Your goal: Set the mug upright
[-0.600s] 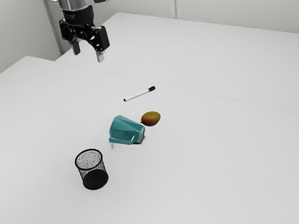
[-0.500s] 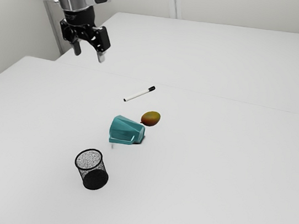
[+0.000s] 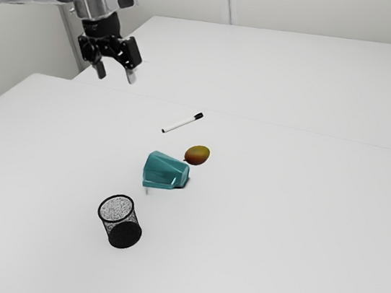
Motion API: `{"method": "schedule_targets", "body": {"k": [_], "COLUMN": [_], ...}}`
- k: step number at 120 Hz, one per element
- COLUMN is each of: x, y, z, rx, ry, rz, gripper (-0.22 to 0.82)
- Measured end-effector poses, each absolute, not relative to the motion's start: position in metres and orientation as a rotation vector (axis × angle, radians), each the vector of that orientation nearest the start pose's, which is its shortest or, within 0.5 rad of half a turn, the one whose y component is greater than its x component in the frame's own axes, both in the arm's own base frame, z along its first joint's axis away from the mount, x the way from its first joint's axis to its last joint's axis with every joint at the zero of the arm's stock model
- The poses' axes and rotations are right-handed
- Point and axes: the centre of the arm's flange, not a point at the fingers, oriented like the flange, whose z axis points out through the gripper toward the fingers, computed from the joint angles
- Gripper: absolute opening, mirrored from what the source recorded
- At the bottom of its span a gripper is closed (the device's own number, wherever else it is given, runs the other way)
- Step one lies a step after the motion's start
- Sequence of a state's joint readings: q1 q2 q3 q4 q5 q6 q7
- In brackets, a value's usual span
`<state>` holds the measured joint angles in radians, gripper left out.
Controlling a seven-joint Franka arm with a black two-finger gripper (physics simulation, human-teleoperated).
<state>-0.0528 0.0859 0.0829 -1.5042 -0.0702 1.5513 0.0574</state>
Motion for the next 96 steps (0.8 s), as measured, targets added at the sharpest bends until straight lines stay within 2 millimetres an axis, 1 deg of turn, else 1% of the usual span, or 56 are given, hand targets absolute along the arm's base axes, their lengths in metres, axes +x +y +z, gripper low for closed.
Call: {"method": "schedule_targets", "body": {"k": [8,22,34,45,59,72,81,96], "x": [0.584,0.591,0.597,0.598,0.599,0.602,0.603,0.607], "y": [0.016,0.022,0.028,0.031,0.041,0.048,0.054,0.064], "z": [0.595,0.566,0.549,0.529,0.5,0.481,0.46,0.431], "rx": [-3.245,-3.325,-3.391,-3.449,-3.526,-3.589,-3.638,-3.711], "ry": [0.029,0.026,0.021,0.013,-0.021,-0.038,-0.07,-0.105], "rz": [0.062,0.076,0.052,0.047,0.033,-0.004,-0.013,-0.057], "gripper": [0.59,0.59,0.59,0.59,0.59,0.59,0.59,0.59]}}
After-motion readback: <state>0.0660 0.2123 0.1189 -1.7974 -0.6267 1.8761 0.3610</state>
